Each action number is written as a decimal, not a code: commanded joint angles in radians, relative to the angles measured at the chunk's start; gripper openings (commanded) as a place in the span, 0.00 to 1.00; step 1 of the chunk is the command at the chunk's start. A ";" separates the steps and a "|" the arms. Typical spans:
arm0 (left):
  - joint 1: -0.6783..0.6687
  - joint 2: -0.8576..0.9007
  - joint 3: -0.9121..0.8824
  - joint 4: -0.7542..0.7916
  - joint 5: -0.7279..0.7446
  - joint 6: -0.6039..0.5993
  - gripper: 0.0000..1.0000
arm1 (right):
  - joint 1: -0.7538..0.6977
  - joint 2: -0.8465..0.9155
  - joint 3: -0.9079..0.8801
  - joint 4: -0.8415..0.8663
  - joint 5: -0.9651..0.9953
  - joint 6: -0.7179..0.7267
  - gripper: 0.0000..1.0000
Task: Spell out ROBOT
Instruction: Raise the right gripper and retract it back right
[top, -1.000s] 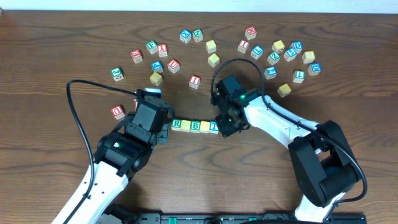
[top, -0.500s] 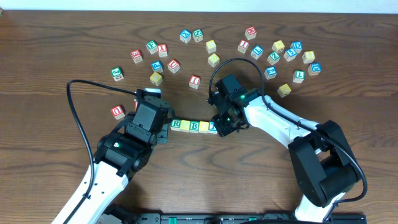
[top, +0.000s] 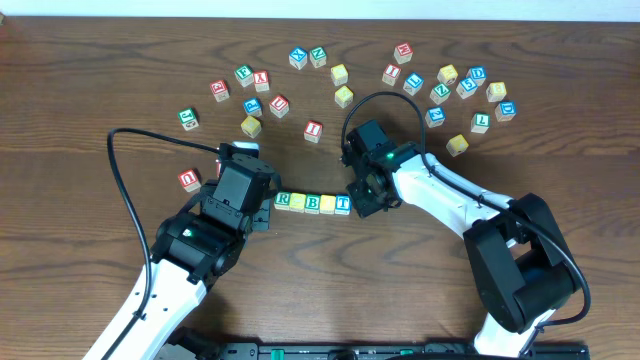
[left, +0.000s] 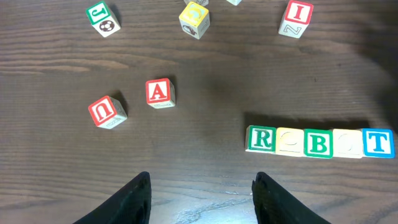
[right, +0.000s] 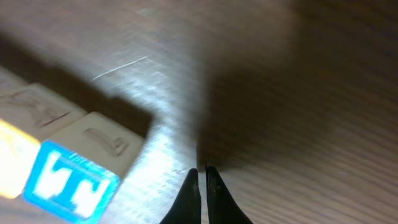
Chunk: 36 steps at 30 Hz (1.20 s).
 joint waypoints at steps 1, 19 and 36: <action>0.005 0.002 -0.005 -0.003 -0.007 0.008 0.52 | -0.008 -0.001 0.018 0.015 0.111 0.110 0.01; 0.005 0.002 -0.005 -0.003 0.054 0.008 0.52 | -0.015 -0.001 0.018 0.241 0.096 0.154 0.01; 0.005 0.008 -0.005 0.047 -0.058 0.008 0.52 | -0.057 -0.040 0.019 0.318 0.529 0.136 0.95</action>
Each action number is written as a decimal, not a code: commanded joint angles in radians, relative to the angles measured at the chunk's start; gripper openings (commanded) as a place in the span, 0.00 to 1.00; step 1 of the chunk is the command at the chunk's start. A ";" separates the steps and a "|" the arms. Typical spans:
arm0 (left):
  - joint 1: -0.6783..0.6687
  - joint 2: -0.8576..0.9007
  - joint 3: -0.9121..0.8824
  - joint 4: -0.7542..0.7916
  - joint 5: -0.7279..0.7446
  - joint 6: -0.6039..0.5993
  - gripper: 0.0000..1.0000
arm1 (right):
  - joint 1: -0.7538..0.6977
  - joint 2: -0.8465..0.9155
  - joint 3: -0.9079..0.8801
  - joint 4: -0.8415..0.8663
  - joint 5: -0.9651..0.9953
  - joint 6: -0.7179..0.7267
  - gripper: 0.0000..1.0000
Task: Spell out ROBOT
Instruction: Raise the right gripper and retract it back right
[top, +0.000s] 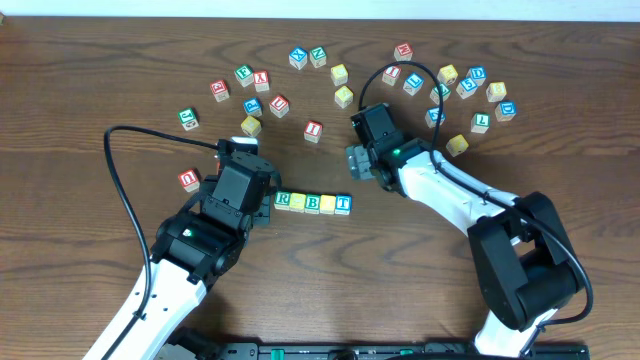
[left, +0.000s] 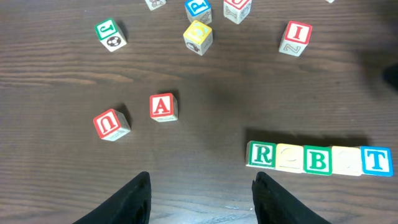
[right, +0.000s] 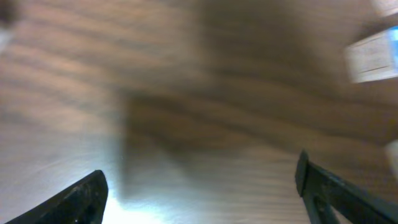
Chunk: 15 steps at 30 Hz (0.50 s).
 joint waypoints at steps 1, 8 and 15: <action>0.005 0.008 -0.005 0.001 -0.029 0.008 0.52 | -0.022 -0.039 0.018 0.018 0.200 -0.024 0.97; 0.005 0.008 -0.005 0.000 -0.029 0.008 0.52 | -0.057 -0.043 0.018 0.044 0.291 -0.081 0.99; 0.005 0.008 -0.005 0.000 -0.029 0.008 0.52 | -0.062 -0.043 0.018 0.048 0.290 -0.080 0.99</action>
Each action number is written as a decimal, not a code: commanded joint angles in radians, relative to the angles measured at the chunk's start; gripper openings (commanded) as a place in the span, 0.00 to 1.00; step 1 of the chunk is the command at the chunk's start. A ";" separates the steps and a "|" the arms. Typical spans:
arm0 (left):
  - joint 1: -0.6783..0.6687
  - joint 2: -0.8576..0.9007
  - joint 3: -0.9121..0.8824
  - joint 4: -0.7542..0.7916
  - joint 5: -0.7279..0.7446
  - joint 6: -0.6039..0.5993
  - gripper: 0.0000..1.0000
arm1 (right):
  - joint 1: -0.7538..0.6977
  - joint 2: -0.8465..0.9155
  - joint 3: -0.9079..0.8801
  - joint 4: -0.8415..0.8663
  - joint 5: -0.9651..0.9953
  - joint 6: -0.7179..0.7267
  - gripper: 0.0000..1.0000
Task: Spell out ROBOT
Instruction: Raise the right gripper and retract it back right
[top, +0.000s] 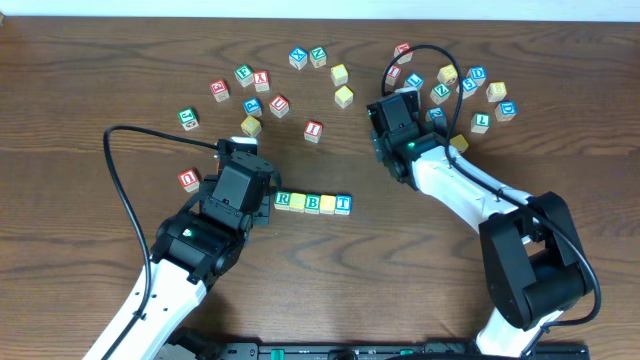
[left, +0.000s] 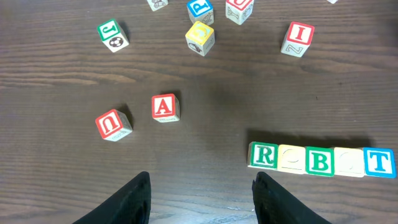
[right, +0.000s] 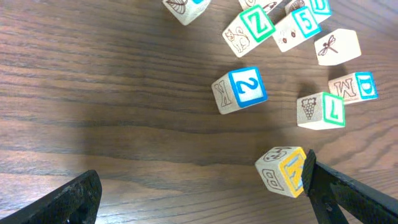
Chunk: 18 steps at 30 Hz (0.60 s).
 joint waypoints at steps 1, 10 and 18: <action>0.005 0.008 -0.005 0.000 -0.024 0.008 0.52 | -0.003 -0.030 0.017 0.005 0.034 -0.010 0.99; 0.005 0.008 -0.005 0.000 -0.024 0.008 0.52 | 0.000 -0.030 0.016 0.003 0.031 -0.010 0.99; 0.005 0.008 -0.005 0.000 -0.024 0.008 0.52 | 0.000 -0.030 0.016 0.003 -0.079 -0.010 0.99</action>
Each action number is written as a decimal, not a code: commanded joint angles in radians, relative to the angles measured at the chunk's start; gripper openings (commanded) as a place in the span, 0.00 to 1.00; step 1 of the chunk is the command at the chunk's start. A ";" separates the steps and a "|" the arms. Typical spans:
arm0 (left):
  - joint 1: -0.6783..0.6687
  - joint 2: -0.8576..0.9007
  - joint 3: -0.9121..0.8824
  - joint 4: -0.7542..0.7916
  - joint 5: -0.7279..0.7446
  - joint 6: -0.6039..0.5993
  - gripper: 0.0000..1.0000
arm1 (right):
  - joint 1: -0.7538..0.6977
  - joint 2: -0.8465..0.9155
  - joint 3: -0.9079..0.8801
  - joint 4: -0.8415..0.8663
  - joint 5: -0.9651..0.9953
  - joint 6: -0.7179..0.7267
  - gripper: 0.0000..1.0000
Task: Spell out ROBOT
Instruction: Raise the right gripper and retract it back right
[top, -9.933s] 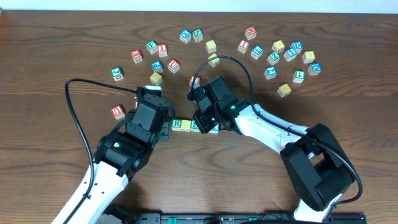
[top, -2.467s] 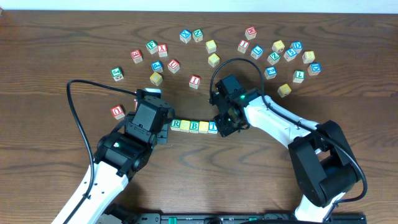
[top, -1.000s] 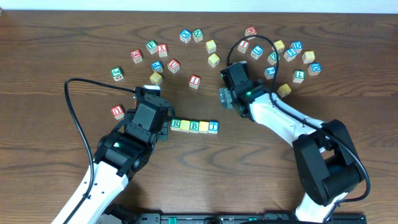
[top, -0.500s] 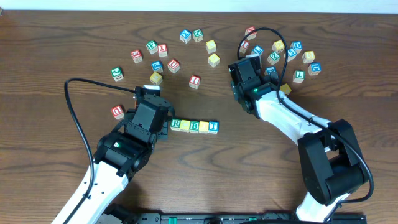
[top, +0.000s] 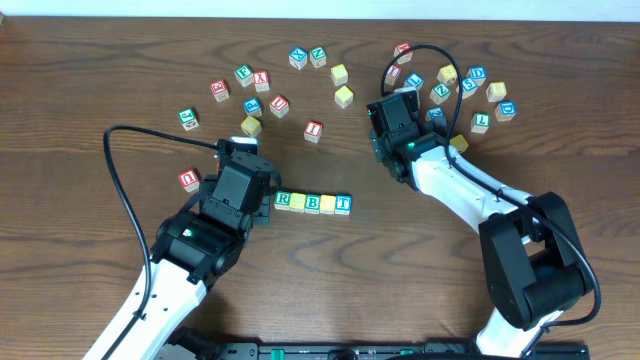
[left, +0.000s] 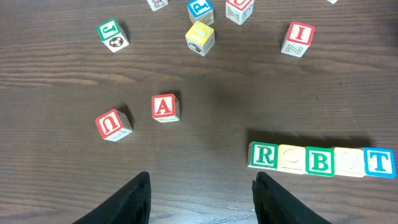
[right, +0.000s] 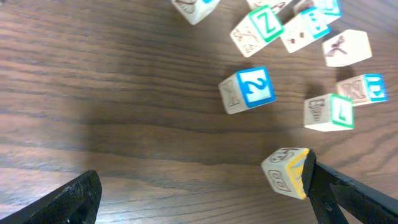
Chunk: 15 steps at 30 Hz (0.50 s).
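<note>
A row of five blocks (top: 313, 203) lies on the wooden table: green R (left: 263, 155), pale yellow block (left: 291, 158), green B (left: 319, 161), pale yellow block (left: 348, 162), blue T (left: 378, 162). The yellow faces are too faint to read. My left gripper (left: 201, 183) is open and empty, low over bare wood to the left of the R. My right gripper (right: 202, 186) is open and empty among the loose blocks at the back right, far from the row. A yellow-edged block (right: 286, 171) lies right by its right finger.
Loose letter blocks are scattered across the back of the table (top: 90, 70). Red U (left: 113, 124) and red A (left: 164, 107) lie ahead of my left gripper, red I (left: 296, 38) further back. A blue 2 block (right: 249, 89) and green L (right: 328, 112) lie ahead of my right gripper.
The blocks in the right wrist view sit a little further right and look blurred, so my right gripper has shifted slightly. The left gripper and the row are as they were.
My right gripper was first shut, tips on the table just right of the T. Then it was open, away from the row's right end, and later open among the loose blocks at the back right. The left gripper stayed open left of the R. The row has not changed.
</note>
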 joint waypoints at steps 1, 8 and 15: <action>0.005 0.008 -0.005 0.000 -0.024 0.008 0.52 | 0.000 -0.030 0.016 0.002 -0.063 -0.004 0.99; 0.005 0.007 -0.005 0.000 -0.024 0.008 0.52 | 0.000 -0.030 0.016 0.002 -0.118 -0.004 0.99; 0.005 0.001 -0.005 -0.060 -0.041 0.020 0.52 | 0.000 -0.030 0.016 0.002 -0.118 -0.004 0.99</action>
